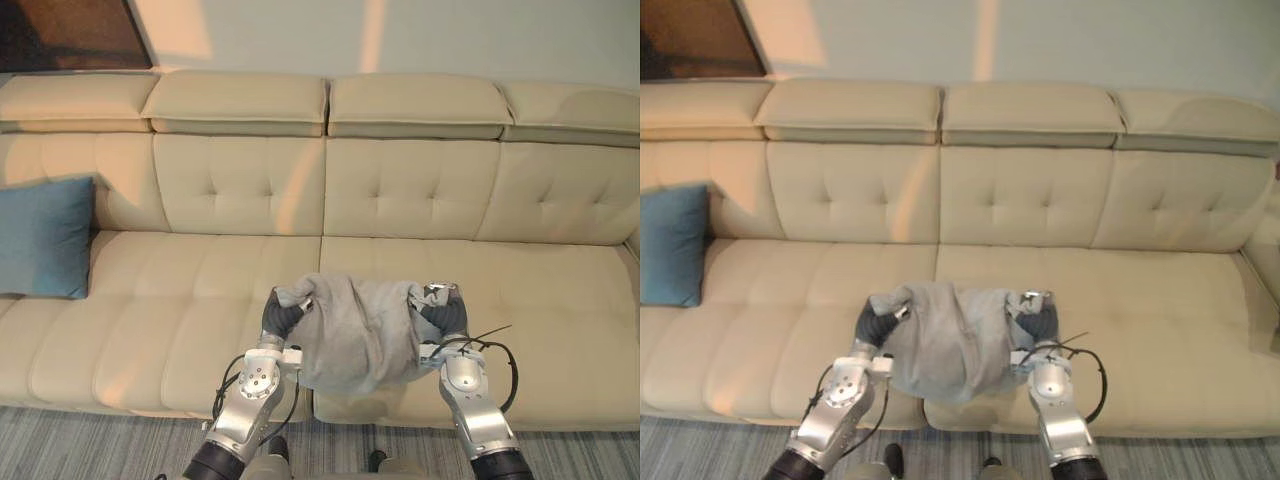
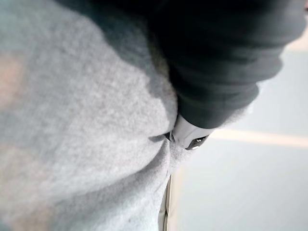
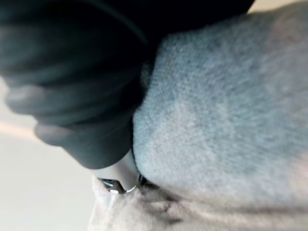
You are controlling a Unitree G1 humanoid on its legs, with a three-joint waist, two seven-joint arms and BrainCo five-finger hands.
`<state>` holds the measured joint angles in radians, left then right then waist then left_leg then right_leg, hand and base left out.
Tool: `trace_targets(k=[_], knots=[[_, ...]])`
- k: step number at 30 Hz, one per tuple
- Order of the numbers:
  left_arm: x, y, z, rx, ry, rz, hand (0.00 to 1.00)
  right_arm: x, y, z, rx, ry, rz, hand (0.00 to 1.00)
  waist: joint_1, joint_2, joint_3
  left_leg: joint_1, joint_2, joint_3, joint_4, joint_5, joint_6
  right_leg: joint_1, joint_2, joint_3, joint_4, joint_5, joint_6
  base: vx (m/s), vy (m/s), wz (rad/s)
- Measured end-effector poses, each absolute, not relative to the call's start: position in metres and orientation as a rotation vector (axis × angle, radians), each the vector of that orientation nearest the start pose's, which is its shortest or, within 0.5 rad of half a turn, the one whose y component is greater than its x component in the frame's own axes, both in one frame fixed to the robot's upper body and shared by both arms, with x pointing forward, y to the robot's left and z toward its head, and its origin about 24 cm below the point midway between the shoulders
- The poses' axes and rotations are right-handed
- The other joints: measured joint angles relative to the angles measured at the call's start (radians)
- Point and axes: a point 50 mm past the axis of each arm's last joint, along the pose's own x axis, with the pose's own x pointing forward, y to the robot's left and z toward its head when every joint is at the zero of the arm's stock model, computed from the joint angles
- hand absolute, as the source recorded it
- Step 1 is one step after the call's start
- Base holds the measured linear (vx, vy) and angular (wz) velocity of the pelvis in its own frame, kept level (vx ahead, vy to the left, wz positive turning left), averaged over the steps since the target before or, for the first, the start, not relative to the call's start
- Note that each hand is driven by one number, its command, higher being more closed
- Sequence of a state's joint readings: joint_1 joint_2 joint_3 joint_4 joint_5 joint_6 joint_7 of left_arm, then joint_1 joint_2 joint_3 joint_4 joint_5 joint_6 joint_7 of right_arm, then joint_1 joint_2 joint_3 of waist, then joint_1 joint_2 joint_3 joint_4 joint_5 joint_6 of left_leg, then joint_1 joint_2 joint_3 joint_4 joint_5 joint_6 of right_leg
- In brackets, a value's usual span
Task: Pick up cushions and gather them together orderly.
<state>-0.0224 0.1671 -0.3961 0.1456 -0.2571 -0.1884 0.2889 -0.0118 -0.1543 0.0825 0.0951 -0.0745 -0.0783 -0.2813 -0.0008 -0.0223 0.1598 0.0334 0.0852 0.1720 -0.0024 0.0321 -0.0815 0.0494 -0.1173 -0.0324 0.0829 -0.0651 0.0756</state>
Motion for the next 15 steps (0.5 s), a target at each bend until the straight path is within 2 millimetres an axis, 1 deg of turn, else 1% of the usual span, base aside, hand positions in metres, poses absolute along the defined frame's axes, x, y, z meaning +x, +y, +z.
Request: trace_targets(k=[1, 2, 3, 4, 6, 7, 9, 10, 12, 14, 15], knots=[[0.244, 0.108, 0.023, -0.090, 0.007, -0.060, 1.00, 0.263, -0.171, 0.041, -0.228, -0.053, -0.184, 1.00, 0.001, -0.001, -0.001, -0.004, 0.002, 0.018, -0.013, 0.005, 0.002, -0.021, 0.005, 0.020, -0.002, 0.006, 0.000, -0.02, 0.008, -0.32], [0.245, 0.109, 0.024, -0.090, 0.001, -0.058, 1.00, 0.265, -0.171, 0.043, -0.228, -0.062, -0.183, 1.00, 0.000, -0.002, -0.001, -0.007, 0.002, 0.021, -0.017, 0.007, 0.003, -0.027, 0.005, 0.023, -0.002, 0.008, 0.000, -0.04, 0.005, -0.35], [0.254, 0.111, 0.035, -0.084, -0.045, -0.048, 1.00, 0.281, -0.167, 0.057, -0.226, -0.111, -0.172, 1.00, 0.001, -0.004, -0.002, -0.037, 0.006, 0.031, -0.019, 0.016, 0.001, -0.062, 0.010, 0.033, -0.005, 0.023, -0.001, -0.03, -0.004, -0.17], [0.257, 0.113, 0.040, -0.080, -0.061, -0.044, 1.00, 0.286, -0.165, 0.062, -0.225, -0.130, -0.168, 1.00, 0.002, -0.005, -0.001, -0.047, 0.007, 0.033, -0.019, 0.018, 0.001, -0.074, 0.012, 0.035, -0.007, 0.028, -0.001, -0.04, -0.008, -0.17], [0.274, 0.118, 0.061, -0.079, -0.145, -0.005, 1.00, 0.307, -0.158, 0.088, -0.215, -0.211, -0.154, 1.00, 0.006, -0.007, 0.003, -0.100, 0.013, 0.035, -0.016, 0.032, 0.003, -0.120, 0.017, 0.036, -0.020, 0.054, -0.003, -0.03, -0.014, -0.07], [0.278, 0.119, 0.067, -0.078, -0.167, 0.002, 1.00, 0.312, -0.156, 0.094, -0.210, -0.229, -0.151, 1.00, 0.007, -0.008, 0.007, -0.112, 0.014, 0.034, -0.011, 0.035, 0.003, -0.129, 0.018, 0.036, -0.020, 0.058, -0.003, -0.05, -0.018, -0.02], [0.298, 0.126, 0.101, -0.071, -0.288, 0.049, 1.00, 0.329, -0.149, 0.125, -0.191, -0.321, -0.147, 1.00, 0.016, -0.016, 0.033, -0.170, 0.024, 0.032, 0.015, 0.041, 0.002, -0.175, 0.025, 0.035, -0.018, 0.073, -0.008, -0.07, -0.017, 0.01], [0.302, 0.128, 0.108, -0.068, -0.314, 0.059, 1.00, 0.332, -0.147, 0.132, -0.186, -0.341, -0.146, 1.00, 0.016, -0.017, 0.042, -0.180, 0.025, 0.031, 0.022, 0.041, 0.002, -0.182, 0.026, 0.035, -0.018, 0.077, -0.008, -0.09, -0.020, 0.00], [0.319, 0.137, 0.152, -0.072, -0.461, 0.130, 1.00, 0.346, -0.140, 0.173, -0.174, -0.463, -0.154, 1.00, 0.017, -0.017, 0.088, -0.248, 0.034, 0.022, 0.056, 0.042, 0.003, -0.233, 0.032, 0.030, -0.015, 0.093, -0.010, -0.10, -0.021, 0.03], [0.326, 0.140, 0.173, -0.083, -0.530, 0.162, 1.00, 0.353, -0.138, 0.194, -0.174, -0.518, -0.162, 1.00, 0.017, -0.014, 0.114, -0.271, 0.034, 0.016, 0.057, 0.049, 0.006, -0.254, 0.032, 0.020, -0.014, 0.100, -0.012, -0.10, -0.011, 0.09], [0.336, 0.143, 0.198, -0.088, -0.602, 0.202, 1.00, 0.360, -0.136, 0.217, -0.153, -0.572, -0.177, 1.00, 0.016, -0.011, 0.140, -0.304, 0.034, 0.007, 0.057, 0.062, 0.008, -0.286, 0.032, 0.011, -0.006, 0.105, -0.012, -0.08, -0.006, 0.12]])
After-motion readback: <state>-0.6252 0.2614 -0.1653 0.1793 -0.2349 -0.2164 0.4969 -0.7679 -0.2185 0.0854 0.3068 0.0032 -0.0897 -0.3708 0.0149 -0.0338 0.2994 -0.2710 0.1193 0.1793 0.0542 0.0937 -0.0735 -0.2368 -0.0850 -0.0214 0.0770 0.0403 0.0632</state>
